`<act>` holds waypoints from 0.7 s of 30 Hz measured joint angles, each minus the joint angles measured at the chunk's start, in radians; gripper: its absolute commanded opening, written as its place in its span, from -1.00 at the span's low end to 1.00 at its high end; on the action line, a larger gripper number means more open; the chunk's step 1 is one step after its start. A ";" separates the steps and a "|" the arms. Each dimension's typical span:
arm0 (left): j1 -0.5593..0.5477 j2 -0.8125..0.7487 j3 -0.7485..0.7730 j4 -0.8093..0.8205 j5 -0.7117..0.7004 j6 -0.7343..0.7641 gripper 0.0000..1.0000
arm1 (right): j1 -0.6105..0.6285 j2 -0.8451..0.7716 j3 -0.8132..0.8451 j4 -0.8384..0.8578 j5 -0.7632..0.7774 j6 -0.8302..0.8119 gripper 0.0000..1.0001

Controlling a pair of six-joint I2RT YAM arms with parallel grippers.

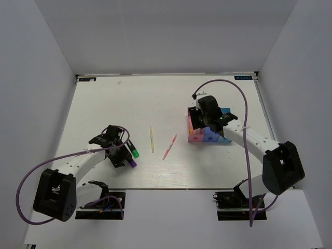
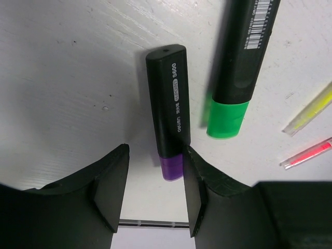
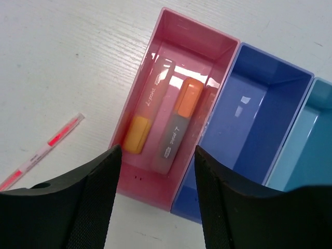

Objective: Sort the stationery into containers
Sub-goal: Place the stationery into the container, then grab a piece of stationery with the left arm

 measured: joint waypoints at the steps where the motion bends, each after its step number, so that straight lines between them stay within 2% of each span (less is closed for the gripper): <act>1: -0.002 0.002 0.001 0.000 0.000 -0.001 0.12 | -0.002 -0.021 -0.014 0.000 -0.008 0.000 0.23; 6: -0.016 0.027 0.018 0.000 -0.007 -0.005 0.14 | -0.013 -0.111 -0.066 0.001 -0.042 0.000 0.25; 19: -0.035 0.147 0.080 -0.011 -0.032 -0.004 0.16 | -0.056 -0.227 -0.138 -0.002 -0.120 0.004 0.25; 21: -0.039 0.156 0.086 -0.016 -0.035 -0.003 0.10 | -0.059 -0.235 -0.142 -0.002 -0.130 0.008 0.25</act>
